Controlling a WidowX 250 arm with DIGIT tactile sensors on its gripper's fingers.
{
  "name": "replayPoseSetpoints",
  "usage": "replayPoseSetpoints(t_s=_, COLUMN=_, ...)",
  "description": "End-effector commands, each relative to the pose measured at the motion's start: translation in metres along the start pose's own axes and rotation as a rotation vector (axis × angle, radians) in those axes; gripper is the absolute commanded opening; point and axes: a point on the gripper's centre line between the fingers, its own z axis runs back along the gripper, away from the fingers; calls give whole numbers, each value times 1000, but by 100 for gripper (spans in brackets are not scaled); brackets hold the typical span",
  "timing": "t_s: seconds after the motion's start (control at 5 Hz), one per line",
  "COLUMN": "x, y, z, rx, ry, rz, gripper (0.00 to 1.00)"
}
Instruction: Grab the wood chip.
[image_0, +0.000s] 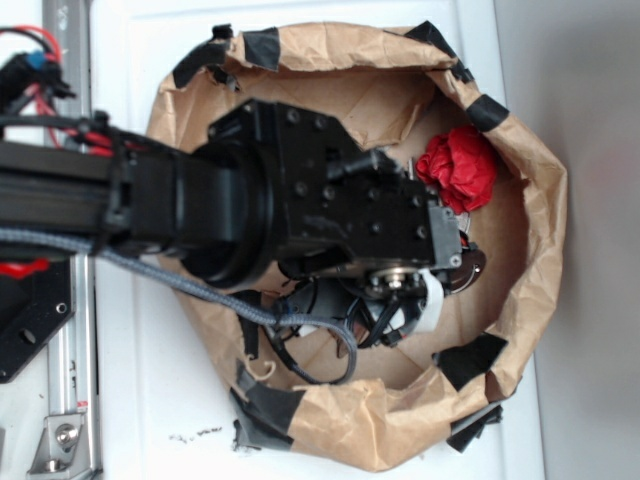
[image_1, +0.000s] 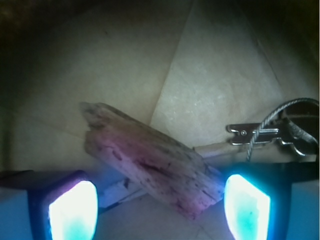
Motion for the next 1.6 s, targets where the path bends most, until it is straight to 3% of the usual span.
replayPoseSetpoints(t_s=0.0, x=26, y=0, z=-21, rx=40, ry=66, rz=107, gripper=100)
replayPoseSetpoints(t_s=0.2, x=32, y=2, z=-20, rx=12, ry=65, rz=278, gripper=100)
replayPoseSetpoints(t_s=0.6, x=32, y=2, z=-11, rx=32, ry=72, rz=417, gripper=100)
replayPoseSetpoints(t_s=1.0, x=38, y=-18, z=-28, rx=37, ry=54, rz=167, gripper=100)
replayPoseSetpoints(t_s=1.4, x=49, y=-29, z=-30, rx=25, ry=7, rz=113, gripper=100)
